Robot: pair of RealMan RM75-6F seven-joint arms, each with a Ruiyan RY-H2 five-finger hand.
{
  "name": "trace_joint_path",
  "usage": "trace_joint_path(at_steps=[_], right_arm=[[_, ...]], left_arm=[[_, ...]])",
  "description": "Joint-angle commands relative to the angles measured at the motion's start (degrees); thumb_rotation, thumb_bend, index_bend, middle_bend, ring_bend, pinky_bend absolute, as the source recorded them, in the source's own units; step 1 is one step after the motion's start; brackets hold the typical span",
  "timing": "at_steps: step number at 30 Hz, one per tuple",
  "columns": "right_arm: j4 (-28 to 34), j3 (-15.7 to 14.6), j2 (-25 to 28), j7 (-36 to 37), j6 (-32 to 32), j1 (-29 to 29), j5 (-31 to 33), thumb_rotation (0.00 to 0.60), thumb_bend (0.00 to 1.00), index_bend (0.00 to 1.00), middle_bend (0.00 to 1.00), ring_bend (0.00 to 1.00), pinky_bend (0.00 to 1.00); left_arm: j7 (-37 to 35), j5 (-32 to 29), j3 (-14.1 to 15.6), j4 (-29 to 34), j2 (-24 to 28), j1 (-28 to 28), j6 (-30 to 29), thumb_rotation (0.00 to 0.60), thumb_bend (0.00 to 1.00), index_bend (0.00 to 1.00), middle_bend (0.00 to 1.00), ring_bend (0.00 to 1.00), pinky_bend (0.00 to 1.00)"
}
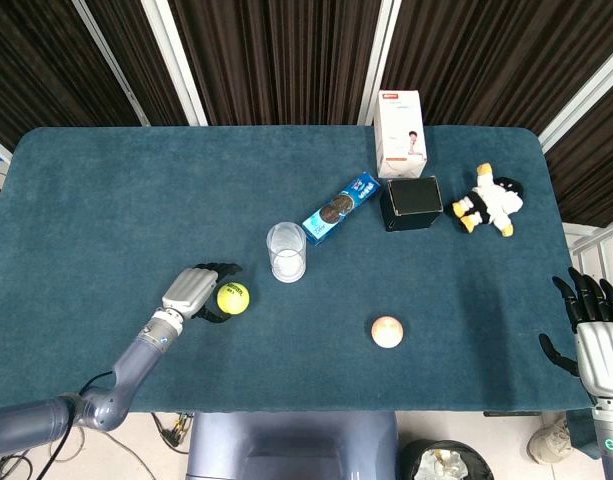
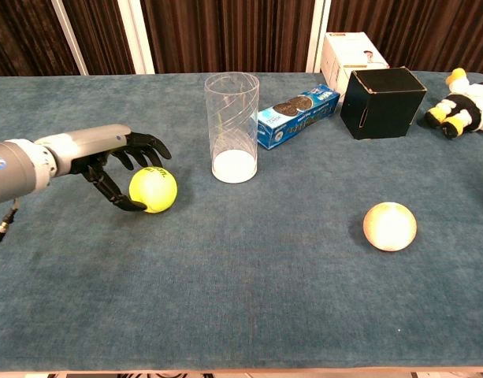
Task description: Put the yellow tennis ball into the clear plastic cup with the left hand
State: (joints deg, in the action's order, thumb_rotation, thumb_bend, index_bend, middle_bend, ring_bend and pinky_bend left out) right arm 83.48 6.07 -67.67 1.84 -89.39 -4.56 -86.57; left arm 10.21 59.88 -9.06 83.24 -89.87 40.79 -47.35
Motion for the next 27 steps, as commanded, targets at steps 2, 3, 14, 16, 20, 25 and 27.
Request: trace_joint_path(at_steps=[2,3,14,16,20,25,27], right_arm=[[0.1,0.1,0.1,0.1,-0.1,0.1,0.1,0.600,0.35,0.13,0.04,0.05,0.01],[0.1,0.1,0.1,0.2,-0.1,0.1,0.2,0.600,0.35,0.13,0.04,0.05,0.01],[0.2,0.3,0.2,0.5,0.0,0.2,0.5,0.600,0.35,0.13,0.04,0.07,0.01],[0.2,0.2,0.2,0.4,0.0,0.2,0.5,0.600,0.35,0.13,0.04,0.07,0.01],[0.4,0.2,0.3,0.4,0.1,0.2,0.5,0.600,0.35,0.13,0.04,0.07,0.01],[0.5,0.4,0.4,0.6,-0.2,0.4,0.7,0.600,0.35,0.13,0.04,0.07,0.01],[0.5,0.5,0.4,0.6,-0.2,0.4,0.8,0.600,0.35,0.13,0.04,0.07,0.01]], left_arm=[[2.2,-1.2,0.6,-0.5,-1.2,0.6,-0.6,0.600,0.19,0.24,0.27,0.21,0.24],[2.6,-1.5,0.7,-0.5,-1.4,0.6,-0.7,0.600,0.19,0.25,0.28,0.23,0.25],[5.1,-1.8,1.1,-1.7,-3.5,1.1,-2.4,0.600,0.22,0.33,0.38,0.31,0.35],[5.6,-1.6,1.2,-1.6,-3.6,1.2,-2.6,0.600,0.23,0.37,0.42,0.34,0.39],[6.8,-1.4,1.5,-1.9,-4.0,1.3,-3.2,0.600,0.27,0.44,0.50,0.40,0.44],[6.9,-0.6,1.3,-0.8,-3.7,0.9,-4.9,0.600,0.27,0.45,0.50,0.40,0.44],[6.5,0.5,1.2,0.4,-2.8,0.6,-5.9,0.600,0.27,0.45,0.50,0.40,0.44]])
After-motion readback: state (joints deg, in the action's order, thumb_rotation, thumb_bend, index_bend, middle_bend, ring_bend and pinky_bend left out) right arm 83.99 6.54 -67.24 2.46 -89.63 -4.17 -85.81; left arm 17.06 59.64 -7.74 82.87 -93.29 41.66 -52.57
